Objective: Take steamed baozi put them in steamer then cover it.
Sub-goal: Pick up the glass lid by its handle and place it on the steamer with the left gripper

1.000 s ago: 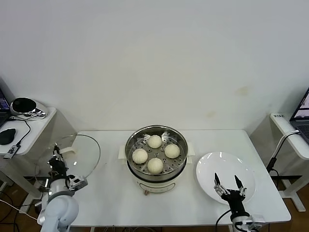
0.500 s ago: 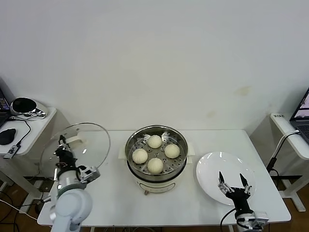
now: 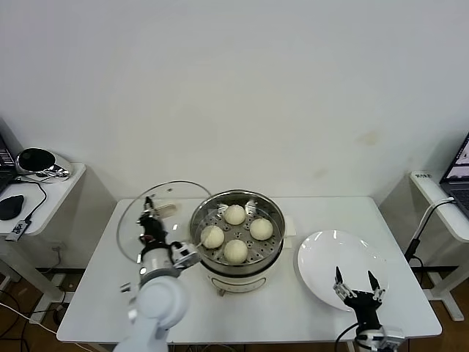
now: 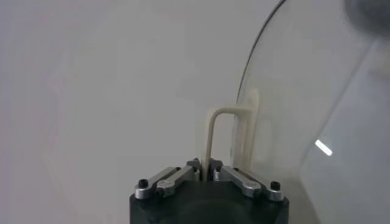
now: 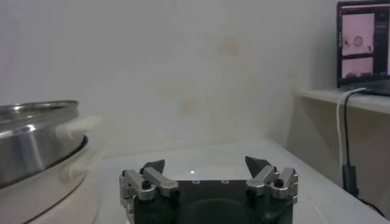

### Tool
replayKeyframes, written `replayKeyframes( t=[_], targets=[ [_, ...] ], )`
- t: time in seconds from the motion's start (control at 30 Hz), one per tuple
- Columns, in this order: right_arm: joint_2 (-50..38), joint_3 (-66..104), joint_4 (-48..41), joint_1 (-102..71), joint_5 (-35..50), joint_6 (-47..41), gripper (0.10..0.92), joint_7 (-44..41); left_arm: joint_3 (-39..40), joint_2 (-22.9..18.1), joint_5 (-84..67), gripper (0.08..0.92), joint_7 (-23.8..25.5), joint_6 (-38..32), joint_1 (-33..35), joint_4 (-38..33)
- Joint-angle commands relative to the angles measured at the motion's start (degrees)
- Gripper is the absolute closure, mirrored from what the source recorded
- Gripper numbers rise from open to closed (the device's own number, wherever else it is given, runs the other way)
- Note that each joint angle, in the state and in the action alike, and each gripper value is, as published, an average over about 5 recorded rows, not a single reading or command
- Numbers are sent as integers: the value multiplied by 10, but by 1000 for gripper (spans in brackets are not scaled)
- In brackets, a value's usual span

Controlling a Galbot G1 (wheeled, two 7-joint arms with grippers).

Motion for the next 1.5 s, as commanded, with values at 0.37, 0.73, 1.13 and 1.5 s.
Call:
replayKeyframes(
  t=[0.37,0.73,1.13,1.5],
  targets=[
    [19,2,-44,8,-31,12,203,4,179,-103,51,850,5,23,-107,113],
    [20,1,-46,11,-31,14,203,4,212,-102,54,850,-19,26,-96,140],
    [20,1,-48,12,-32,15,203,5,182,-102,93,850,-11,27,-93,170],
    [20,-3,-46,11,-34,15,203,5,172,-102,91,850,-6,26,-87,178]
  ],
)
